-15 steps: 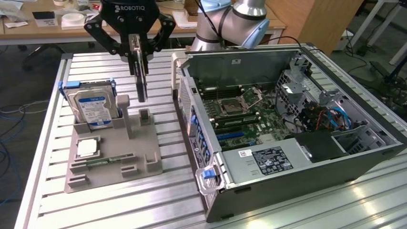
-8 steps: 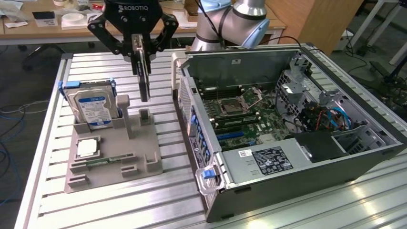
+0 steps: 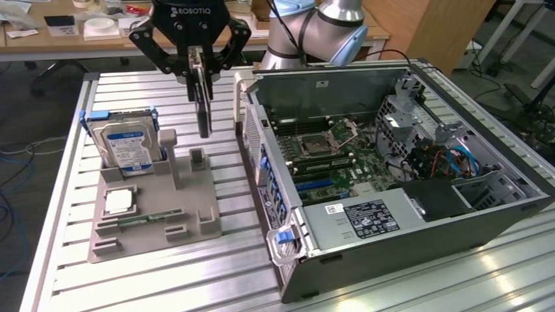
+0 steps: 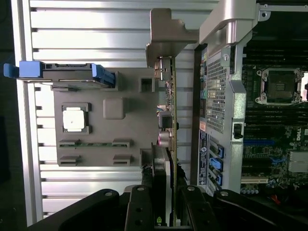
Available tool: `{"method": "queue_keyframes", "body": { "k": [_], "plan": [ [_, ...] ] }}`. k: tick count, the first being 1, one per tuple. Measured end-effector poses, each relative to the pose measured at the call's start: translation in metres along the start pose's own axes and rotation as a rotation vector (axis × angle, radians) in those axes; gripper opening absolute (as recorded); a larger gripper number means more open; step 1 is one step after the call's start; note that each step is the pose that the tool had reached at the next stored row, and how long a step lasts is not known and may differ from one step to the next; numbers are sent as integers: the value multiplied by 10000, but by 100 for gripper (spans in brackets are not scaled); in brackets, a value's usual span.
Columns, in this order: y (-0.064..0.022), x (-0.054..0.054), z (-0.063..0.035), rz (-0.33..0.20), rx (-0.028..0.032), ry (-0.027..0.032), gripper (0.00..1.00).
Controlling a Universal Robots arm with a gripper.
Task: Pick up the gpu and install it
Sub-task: 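Pick up the gpu and move the gpu toward the slot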
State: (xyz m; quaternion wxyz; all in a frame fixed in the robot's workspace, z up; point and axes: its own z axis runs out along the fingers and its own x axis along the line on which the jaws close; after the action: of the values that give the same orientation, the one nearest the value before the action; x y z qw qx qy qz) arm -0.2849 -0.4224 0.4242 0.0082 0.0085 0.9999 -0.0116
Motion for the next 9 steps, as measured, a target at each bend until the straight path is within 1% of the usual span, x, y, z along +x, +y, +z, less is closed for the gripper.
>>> {"method": "queue_keyframes", "body": {
  "k": [9],
  "plan": [
    [1, -61, 3, 1, 0, 0, 28]
  ]
}}
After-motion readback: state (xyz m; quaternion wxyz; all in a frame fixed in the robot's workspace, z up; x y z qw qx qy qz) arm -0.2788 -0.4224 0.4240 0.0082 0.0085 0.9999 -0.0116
